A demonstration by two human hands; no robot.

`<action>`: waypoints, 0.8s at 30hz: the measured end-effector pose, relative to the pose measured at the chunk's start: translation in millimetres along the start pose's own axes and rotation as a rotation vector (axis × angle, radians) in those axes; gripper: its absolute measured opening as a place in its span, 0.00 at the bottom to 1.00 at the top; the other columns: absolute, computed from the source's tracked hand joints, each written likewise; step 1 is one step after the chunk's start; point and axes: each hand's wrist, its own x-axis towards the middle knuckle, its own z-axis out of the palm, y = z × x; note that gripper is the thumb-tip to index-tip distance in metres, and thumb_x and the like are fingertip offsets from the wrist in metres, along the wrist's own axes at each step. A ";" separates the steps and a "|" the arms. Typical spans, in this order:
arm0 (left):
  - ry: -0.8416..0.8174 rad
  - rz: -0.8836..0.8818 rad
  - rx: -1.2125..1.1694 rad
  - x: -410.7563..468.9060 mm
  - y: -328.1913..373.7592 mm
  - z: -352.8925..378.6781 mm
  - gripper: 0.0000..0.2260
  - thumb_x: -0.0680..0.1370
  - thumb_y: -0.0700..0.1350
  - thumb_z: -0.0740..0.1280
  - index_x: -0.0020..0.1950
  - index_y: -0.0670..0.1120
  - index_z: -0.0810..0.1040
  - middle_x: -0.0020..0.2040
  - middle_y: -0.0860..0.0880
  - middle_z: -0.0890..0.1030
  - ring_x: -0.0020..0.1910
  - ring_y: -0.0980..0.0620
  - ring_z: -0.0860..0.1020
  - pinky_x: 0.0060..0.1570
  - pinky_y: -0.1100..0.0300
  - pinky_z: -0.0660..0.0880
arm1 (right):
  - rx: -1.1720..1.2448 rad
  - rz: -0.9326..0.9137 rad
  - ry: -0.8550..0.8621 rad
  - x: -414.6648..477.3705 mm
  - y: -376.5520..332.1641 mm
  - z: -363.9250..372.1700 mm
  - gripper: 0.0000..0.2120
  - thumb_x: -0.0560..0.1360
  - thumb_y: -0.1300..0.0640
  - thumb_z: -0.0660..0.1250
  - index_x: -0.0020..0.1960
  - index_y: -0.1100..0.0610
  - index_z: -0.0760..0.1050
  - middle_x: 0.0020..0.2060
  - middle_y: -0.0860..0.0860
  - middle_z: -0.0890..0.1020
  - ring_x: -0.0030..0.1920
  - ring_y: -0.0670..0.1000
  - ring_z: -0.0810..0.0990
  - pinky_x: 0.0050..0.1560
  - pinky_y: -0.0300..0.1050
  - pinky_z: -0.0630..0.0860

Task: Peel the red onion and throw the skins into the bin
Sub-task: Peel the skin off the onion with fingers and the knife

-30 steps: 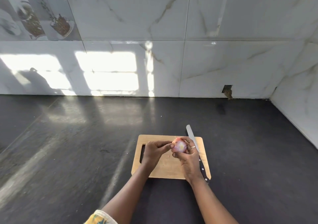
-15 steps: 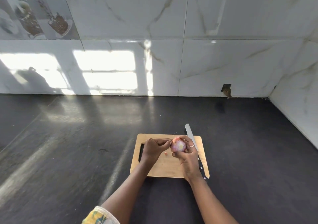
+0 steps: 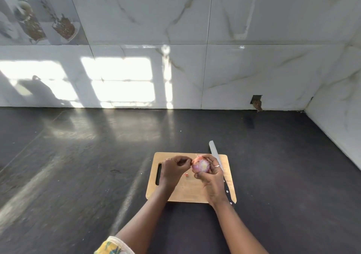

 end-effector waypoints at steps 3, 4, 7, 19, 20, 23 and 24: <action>-0.023 -0.029 -0.100 -0.9 -0.9 -2.0 0.07 0.69 0.35 0.71 0.40 0.47 0.83 0.38 0.51 0.84 0.38 0.61 0.81 0.44 0.65 0.77 | -0.012 0.005 0.012 0.6 -0.2 -0.1 0.27 0.55 0.71 0.71 0.53 0.57 0.76 0.48 0.55 0.78 0.47 0.52 0.78 0.38 0.40 0.76; -0.026 -0.035 -0.149 -1.3 -1.2 -2.8 0.09 0.69 0.34 0.71 0.40 0.48 0.81 0.38 0.51 0.84 0.39 0.59 0.81 0.45 0.64 0.76 | -0.016 0.003 0.010 0.2 -0.5 0.4 0.26 0.55 0.69 0.73 0.53 0.57 0.77 0.48 0.55 0.78 0.47 0.52 0.78 0.38 0.41 0.76; -0.020 -0.014 -0.158 -0.4 -5.4 -4.1 0.13 0.71 0.33 0.67 0.39 0.52 0.81 0.39 0.53 0.84 0.42 0.56 0.82 0.47 0.61 0.77 | -0.039 -0.003 0.011 0.0 0.0 0.8 0.25 0.58 0.67 0.75 0.54 0.57 0.77 0.48 0.53 0.79 0.47 0.53 0.77 0.37 0.42 0.76; -0.237 0.110 -0.009 0.3 1.6 -14.9 0.08 0.72 0.45 0.71 0.50 0.55 0.82 0.49 0.58 0.83 0.49 0.68 0.78 0.51 0.65 0.75 | -0.103 -0.013 0.017 -3.4 0.3 2.0 0.28 0.64 0.82 0.63 0.56 0.57 0.78 0.53 0.52 0.80 0.51 0.48 0.80 0.43 0.37 0.77; -0.225 0.111 -0.004 1.0 0.4 -15.3 0.08 0.72 0.44 0.72 0.50 0.52 0.83 0.50 0.55 0.83 0.49 0.68 0.78 0.52 0.65 0.75 | -0.109 -0.013 0.015 -3.4 0.6 1.8 0.28 0.64 0.82 0.64 0.56 0.57 0.79 0.53 0.51 0.80 0.51 0.47 0.80 0.43 0.37 0.77; -0.190 0.095 0.021 1.9 -1.3 -15.0 0.07 0.71 0.42 0.72 0.48 0.47 0.83 0.50 0.50 0.83 0.45 0.71 0.77 0.51 0.67 0.75 | -0.144 -0.019 0.006 -3.4 1.6 1.9 0.28 0.64 0.80 0.65 0.57 0.57 0.79 0.55 0.53 0.80 0.53 0.49 0.80 0.43 0.38 0.78; -0.187 0.091 0.027 2.5 -2.5 -14.6 0.07 0.71 0.41 0.72 0.48 0.46 0.83 0.50 0.49 0.83 0.44 0.71 0.77 0.50 0.67 0.76 | -0.149 -0.019 0.003 -3.5 2.1 1.9 0.27 0.64 0.79 0.65 0.57 0.56 0.79 0.55 0.53 0.80 0.53 0.50 0.79 0.43 0.38 0.78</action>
